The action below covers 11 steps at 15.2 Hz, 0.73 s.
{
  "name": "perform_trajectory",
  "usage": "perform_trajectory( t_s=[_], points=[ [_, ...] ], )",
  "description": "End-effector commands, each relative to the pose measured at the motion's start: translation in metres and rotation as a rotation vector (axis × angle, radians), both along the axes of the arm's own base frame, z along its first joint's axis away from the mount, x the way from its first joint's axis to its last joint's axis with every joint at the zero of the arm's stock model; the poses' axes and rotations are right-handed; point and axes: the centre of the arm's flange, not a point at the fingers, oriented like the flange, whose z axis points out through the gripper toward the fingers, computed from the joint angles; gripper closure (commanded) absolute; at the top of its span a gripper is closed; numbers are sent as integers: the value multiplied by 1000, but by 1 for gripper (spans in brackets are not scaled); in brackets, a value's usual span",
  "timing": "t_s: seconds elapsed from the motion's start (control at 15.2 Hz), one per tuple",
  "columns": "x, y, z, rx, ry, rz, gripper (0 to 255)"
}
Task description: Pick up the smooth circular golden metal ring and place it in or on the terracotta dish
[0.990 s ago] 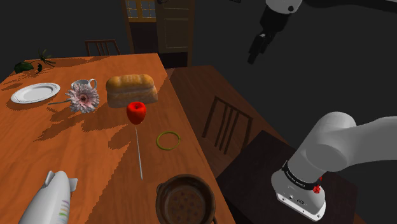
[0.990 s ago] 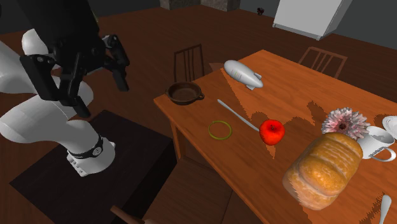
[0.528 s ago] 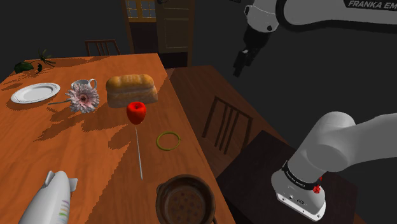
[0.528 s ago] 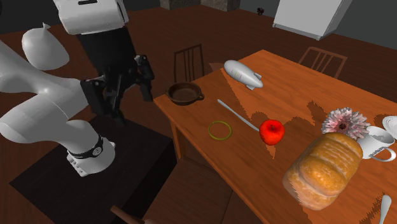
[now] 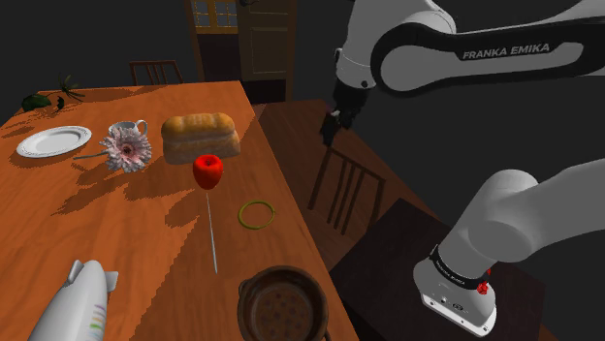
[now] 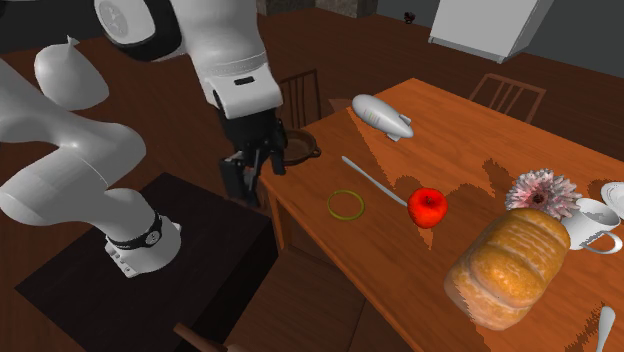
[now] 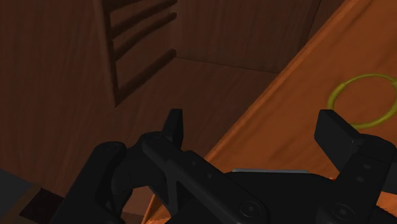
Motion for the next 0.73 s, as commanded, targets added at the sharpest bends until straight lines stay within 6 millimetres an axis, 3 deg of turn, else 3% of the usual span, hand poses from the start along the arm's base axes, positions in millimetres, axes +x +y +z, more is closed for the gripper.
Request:
perform_trajectory(
  t_s=[0.0,0.66],
  points=[
    [13,17,-17,8,4,-2,0],
    [62,93,-110,41,29,-9,0]
  ],
)
